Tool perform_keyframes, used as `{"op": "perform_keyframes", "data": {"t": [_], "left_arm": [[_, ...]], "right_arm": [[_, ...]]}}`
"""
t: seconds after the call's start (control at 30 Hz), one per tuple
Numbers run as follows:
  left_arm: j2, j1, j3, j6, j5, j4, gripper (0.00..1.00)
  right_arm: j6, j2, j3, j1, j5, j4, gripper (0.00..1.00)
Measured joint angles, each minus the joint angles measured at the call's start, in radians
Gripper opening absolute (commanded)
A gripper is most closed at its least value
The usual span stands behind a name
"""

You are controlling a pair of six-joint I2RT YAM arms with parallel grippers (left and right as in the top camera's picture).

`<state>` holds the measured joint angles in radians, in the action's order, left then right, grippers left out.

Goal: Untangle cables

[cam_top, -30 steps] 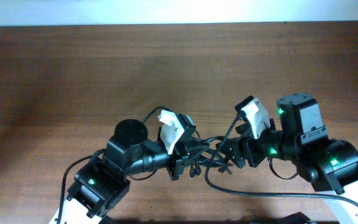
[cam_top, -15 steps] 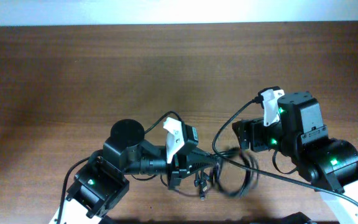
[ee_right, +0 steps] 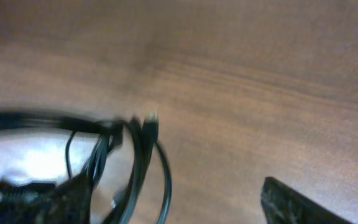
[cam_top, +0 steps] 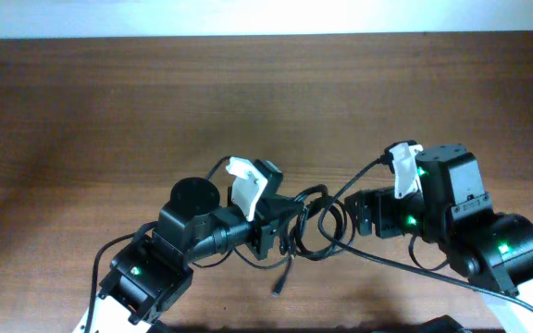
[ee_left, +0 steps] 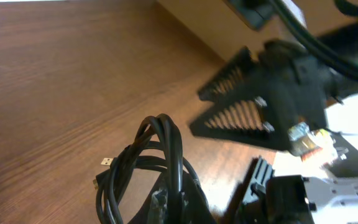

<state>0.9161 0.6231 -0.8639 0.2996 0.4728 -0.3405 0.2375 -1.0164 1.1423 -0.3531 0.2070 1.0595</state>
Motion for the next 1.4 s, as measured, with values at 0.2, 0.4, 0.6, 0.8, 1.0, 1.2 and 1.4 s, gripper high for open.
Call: {"op": "perform_keyframes", "data": {"t": [0.2, 0.4, 0.6, 0.8, 1.0, 1.2, 1.4], "left_arm": [[0.000, 0.000, 0.000, 0.050, -0.067, 0.054, 0.00], [0.000, 0.000, 0.000, 0.163, -0.142, 0.142, 0.00], [0.000, 0.000, 0.000, 0.222, -0.101, 0.237, 0.00], [-0.006, 0.000, -0.009, 0.218, -0.148, 0.036, 0.15], [-0.009, 0.000, -0.013, 0.178, -0.223, -0.172, 0.79], [-0.144, 0.000, -0.012, -0.004, -0.223, -0.133, 0.79], [-0.211, 0.000, -0.012, -0.151, -0.223, -0.083, 0.92]], "right_arm": [[-0.029, 0.004, 0.000, 0.000, 0.167, 0.091, 0.91], [0.045, 0.002, 0.000, 0.000, 0.274, 0.055, 0.76], [0.054, -0.087, 0.000, 0.000, 0.322, 0.013, 0.04], [0.042, -0.089, 0.000, 0.000, 0.271, 0.004, 0.04], [-0.179, 0.018, -0.002, 0.000, 0.240, -0.047, 0.04], [-0.383, 0.145, -0.002, 0.000, 0.248, -0.028, 0.04], [-0.580, 0.146, -0.002, 0.000, 0.422, 0.010, 0.04]]}}
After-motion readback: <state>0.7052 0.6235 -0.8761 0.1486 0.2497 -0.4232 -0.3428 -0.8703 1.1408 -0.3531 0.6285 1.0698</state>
